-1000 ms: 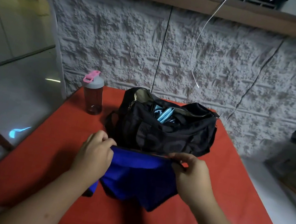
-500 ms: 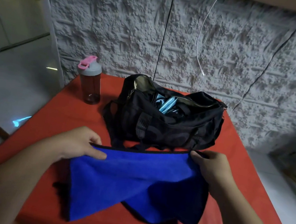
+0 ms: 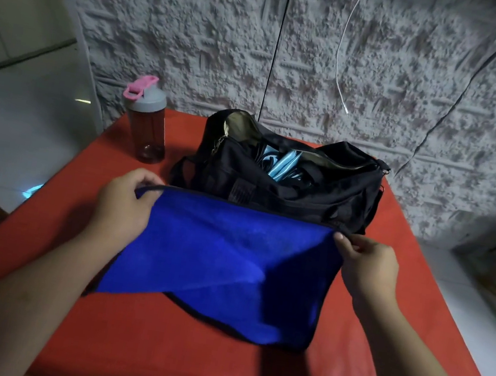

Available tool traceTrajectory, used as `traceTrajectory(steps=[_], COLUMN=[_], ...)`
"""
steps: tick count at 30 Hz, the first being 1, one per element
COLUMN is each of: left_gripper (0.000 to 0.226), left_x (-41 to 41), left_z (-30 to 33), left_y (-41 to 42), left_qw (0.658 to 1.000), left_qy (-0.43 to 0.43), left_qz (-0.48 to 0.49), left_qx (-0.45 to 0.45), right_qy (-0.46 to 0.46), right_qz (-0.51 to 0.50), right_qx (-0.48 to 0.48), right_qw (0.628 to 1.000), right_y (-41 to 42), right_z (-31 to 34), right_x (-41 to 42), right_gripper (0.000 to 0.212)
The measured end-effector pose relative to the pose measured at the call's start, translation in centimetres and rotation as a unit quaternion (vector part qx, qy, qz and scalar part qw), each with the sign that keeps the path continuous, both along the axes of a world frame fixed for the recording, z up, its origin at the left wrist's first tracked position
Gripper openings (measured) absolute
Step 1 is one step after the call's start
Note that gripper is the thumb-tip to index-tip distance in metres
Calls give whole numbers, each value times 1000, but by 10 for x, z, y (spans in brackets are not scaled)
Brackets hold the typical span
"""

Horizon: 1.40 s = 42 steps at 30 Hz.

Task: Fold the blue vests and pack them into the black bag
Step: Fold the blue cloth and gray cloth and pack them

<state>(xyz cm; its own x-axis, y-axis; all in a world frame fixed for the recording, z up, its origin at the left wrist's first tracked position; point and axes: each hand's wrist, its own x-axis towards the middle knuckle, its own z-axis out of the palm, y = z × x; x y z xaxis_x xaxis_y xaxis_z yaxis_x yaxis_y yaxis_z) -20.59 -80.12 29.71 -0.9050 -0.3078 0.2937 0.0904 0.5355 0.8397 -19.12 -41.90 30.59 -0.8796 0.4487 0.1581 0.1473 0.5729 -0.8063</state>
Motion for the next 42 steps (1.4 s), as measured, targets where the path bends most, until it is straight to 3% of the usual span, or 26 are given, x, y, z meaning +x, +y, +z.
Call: traceTrajectory(steps=[3,6,10,12,16,19,22,27,33,42], left_gripper=[29,31,40,45,47,46,43,43,37,36], left_x=[7,11,19,26,44,58,66,57,44,58], left_z=[2,-5,-13,-18,-38,-47,-53,-60,-59,-61], left_y=[5,6,-3,-7,-9,6,15,8,10,8], left_qw=[999,999,998,997,974,962,947,952,975,973], left_qy=[12,-28,-36,-42,-30,-69,-50,-49,4,4], left_qz=[-10,-10,-44,-71,-138,-190,-233,-165,-63,-69], left_qx=[-49,-19,29,-9,-180,-185,-218,-255,-212,-221], right_qy=[-26,-30,-28,-80,-135,-126,-107,-142,-143,-108], right_qz=[24,53,128,174,198,215,209,212,205,136], right_qx=[-107,-68,-103,-61,74,78,112,175,200,181], right_qw=[994,996,986,980,968,965,966,951,947,968], right_y=[-8,-11,-13,-12,-23,-47,-65,-66,-56,-9], right_z=[-5,-3,7,4,-20,-41,-55,-61,-63,-39], right_x=[0,8,35,49,77,94,100,91,83,62], right_gripper=[11,9,16,20,18,16,15,18,19,12])
